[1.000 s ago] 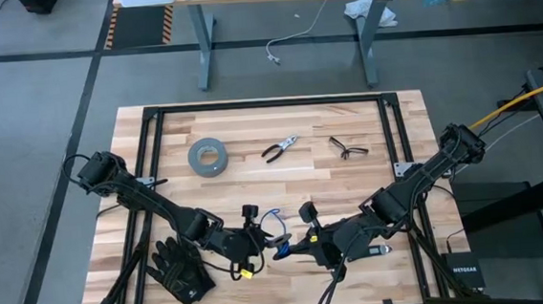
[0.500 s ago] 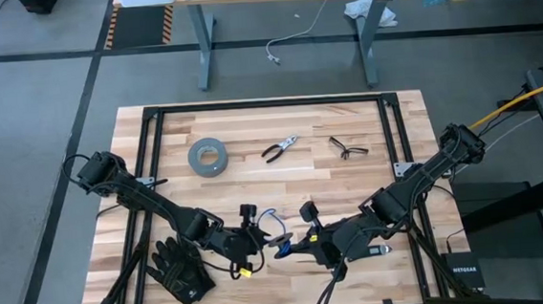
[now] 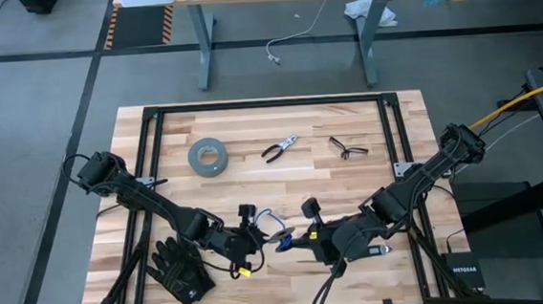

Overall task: Coil cords
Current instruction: Coil the blue wire cable onto the black spool

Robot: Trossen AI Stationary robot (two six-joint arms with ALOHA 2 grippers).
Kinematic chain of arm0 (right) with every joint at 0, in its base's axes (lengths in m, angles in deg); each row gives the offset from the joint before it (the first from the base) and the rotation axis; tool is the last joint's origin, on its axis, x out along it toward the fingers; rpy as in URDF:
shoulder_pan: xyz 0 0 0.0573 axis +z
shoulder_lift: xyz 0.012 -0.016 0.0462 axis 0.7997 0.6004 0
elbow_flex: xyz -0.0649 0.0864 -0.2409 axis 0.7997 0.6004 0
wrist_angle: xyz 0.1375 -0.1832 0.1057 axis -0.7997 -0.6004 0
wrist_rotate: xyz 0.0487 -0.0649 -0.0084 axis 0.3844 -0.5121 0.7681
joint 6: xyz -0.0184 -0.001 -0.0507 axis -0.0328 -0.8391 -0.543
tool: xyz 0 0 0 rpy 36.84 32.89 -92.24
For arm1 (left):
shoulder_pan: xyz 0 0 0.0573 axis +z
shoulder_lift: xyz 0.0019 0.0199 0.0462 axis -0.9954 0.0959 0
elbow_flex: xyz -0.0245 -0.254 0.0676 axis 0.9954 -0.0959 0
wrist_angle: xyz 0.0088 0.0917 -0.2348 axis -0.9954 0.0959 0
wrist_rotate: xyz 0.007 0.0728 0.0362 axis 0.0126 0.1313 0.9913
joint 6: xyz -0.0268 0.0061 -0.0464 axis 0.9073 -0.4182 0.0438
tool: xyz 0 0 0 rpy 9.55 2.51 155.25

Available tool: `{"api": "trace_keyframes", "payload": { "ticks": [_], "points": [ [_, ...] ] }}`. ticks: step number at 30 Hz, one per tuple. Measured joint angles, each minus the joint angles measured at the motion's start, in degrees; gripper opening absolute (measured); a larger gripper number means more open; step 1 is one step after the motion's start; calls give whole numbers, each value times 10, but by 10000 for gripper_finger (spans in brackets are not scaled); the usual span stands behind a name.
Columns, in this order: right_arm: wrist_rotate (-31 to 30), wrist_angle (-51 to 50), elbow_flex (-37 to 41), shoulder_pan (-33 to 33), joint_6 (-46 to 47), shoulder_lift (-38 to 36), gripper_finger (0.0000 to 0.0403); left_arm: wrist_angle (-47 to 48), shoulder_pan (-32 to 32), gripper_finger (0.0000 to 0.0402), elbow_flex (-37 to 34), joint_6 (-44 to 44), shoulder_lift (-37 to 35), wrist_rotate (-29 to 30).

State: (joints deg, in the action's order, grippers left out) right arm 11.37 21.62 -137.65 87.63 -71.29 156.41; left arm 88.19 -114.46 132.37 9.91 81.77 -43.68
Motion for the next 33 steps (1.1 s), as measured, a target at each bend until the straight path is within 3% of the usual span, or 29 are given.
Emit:
{"api": "trace_keyframes", "payload": {
  "ticks": [8, 23, 33],
  "points": [
    [-26, -42, 0, 0, 31, 0, 1, 9, -7, 6, 0, -4, -16, -2],
    [-7, -64, -1, -21, 74, 15, 1, 16, -61, 5, 35, -49, -68, 38],
    [54, -49, -1, -24, 74, 16, 1, 31, -88, 3, 93, -166, -67, 182]
  ]
}}
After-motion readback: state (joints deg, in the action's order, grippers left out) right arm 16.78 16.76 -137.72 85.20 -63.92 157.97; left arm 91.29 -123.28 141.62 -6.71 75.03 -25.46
